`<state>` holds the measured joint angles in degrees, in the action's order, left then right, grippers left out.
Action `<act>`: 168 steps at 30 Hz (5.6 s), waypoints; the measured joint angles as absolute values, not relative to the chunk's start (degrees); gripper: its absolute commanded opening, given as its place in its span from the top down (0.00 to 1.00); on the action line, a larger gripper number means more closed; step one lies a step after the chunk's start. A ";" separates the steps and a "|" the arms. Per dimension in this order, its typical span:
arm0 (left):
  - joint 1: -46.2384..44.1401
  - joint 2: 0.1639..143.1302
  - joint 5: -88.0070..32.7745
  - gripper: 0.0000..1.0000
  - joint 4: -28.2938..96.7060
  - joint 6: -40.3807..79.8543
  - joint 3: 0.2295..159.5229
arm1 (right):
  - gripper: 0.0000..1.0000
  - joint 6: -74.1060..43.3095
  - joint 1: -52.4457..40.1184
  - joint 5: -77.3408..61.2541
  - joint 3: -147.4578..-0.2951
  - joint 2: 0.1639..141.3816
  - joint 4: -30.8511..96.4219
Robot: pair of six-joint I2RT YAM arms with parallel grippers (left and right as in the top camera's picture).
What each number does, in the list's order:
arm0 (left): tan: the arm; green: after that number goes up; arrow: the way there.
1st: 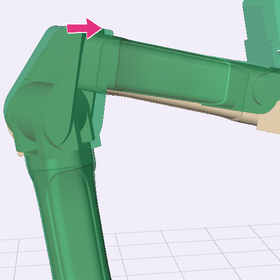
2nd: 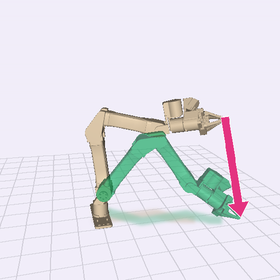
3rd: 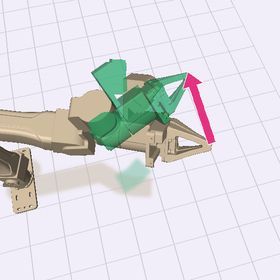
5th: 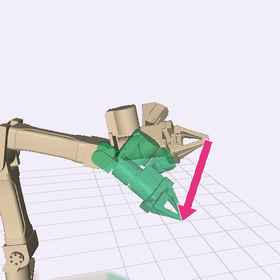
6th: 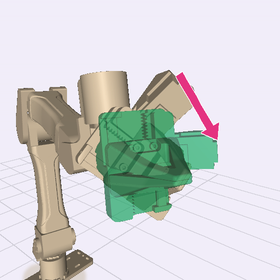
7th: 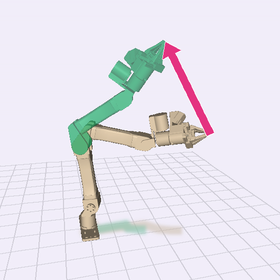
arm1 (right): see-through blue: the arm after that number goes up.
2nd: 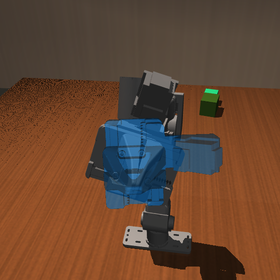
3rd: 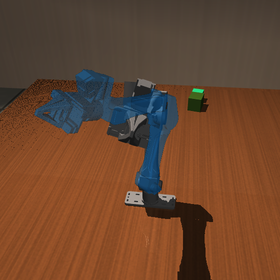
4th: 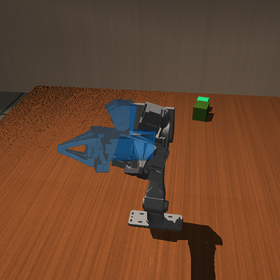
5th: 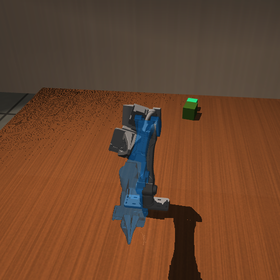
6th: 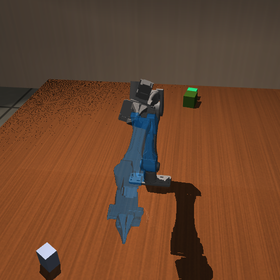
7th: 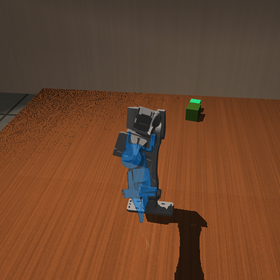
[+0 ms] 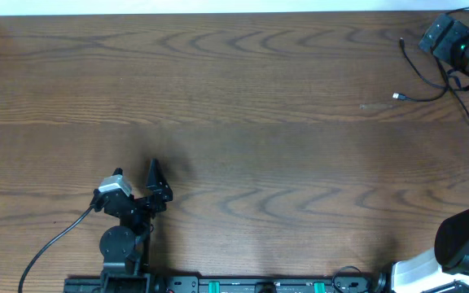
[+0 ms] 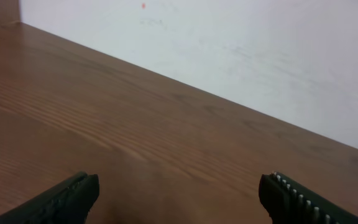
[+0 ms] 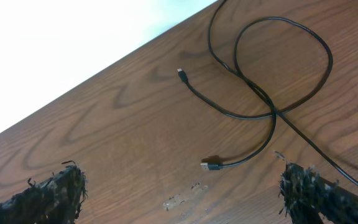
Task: Untangle cables
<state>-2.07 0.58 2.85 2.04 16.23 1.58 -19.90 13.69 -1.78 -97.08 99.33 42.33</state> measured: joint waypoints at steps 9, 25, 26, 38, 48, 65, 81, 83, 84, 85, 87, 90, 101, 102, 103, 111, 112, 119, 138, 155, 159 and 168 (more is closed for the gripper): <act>-2.07 0.58 1.37 0.13 2.17 16.23 1.58 | 0.01 -19.90 13.69 -1.78 -97.08 99.33 42.33; -2.07 0.58 1.34 0.13 2.17 16.23 1.58 | 0.01 -19.90 13.69 -1.78 -97.08 99.33 42.33; -2.07 0.58 1.34 0.13 2.17 16.23 1.58 | 0.01 -19.90 13.69 -1.78 -97.08 99.33 42.33; -2.07 0.58 1.17 0.13 2.26 14.26 1.58 | 0.01 -19.90 13.69 -1.78 -97.08 99.33 42.33; -2.07 0.58 1.15 0.13 2.22 12.05 1.58 | 0.01 -19.90 13.69 -1.78 -97.08 99.33 42.33; -2.07 0.58 1.15 0.13 2.22 11.92 1.58 | 0.01 -19.90 13.69 -1.78 -97.08 99.33 42.33; -2.07 0.58 1.15 0.13 2.22 11.90 1.58 | 0.01 -19.90 13.69 -1.78 -97.08 99.33 42.33; -2.07 0.58 1.15 0.13 2.22 11.92 1.58 | 0.01 -19.90 13.69 -1.78 -97.08 99.33 42.33; -2.07 0.58 1.15 0.13 2.22 11.90 1.58 | 0.01 -19.90 13.69 -1.78 -97.08 99.33 42.33; -2.07 0.58 1.15 0.13 2.22 11.90 1.58 | 0.01 -19.90 13.69 -1.78 -97.08 99.33 42.33; -2.07 0.58 1.15 0.13 2.22 11.92 1.58 | 0.01 -19.90 13.69 -1.78 -97.08 99.33 42.33; -2.07 0.58 1.15 0.13 2.22 11.90 1.58 | 0.01 -19.90 13.69 -1.78 -97.08 99.33 42.33; -2.07 0.58 1.15 0.13 2.22 11.92 1.58 | 0.01 -19.90 13.69 -1.78 -97.08 99.33 42.33; -2.07 0.58 1.15 0.13 2.22 11.90 1.58 | 0.01 -19.90 13.69 -1.78 -97.08 99.33 42.33; -2.07 0.58 1.15 0.13 2.22 11.90 1.58 | 0.01 -19.90 13.69 -1.78 -97.08 99.33 42.33; -2.07 0.58 1.15 0.13 2.22 11.90 1.58 | 0.01 -19.90 13.69 -1.78 -97.08 99.33 42.33; -2.07 0.58 1.15 0.13 2.22 11.90 1.58 | 0.01 -19.90 13.69 -1.78 -97.08 99.33 42.33; -2.07 0.58 1.15 0.13 2.22 11.90 1.58 | 0.01 -19.90 13.58 -1.76 -95.98 99.33 42.09; -2.07 0.58 0.47 0.13 2.28 11.75 1.58 | 0.01 -19.84 -4.78 9.17 -59.57 88.40 30.20; -2.07 0.58 0.30 0.13 2.33 11.75 1.58 | 0.01 -19.79 -7.03 15.14 -8.93 50.19 -38.63; -2.07 0.58 0.30 0.13 2.33 11.75 1.58 | 0.01 -19.62 -5.61 15.25 -4.25 43.51 -38.83; -2.07 0.60 0.27 0.13 2.33 11.75 1.58 | 0.01 -20.38 -4.45 15.49 -0.45 28.21 -25.26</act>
<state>-2.07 0.60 0.27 2.33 11.75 1.58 -20.38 -4.45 15.49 -0.45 28.21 -25.26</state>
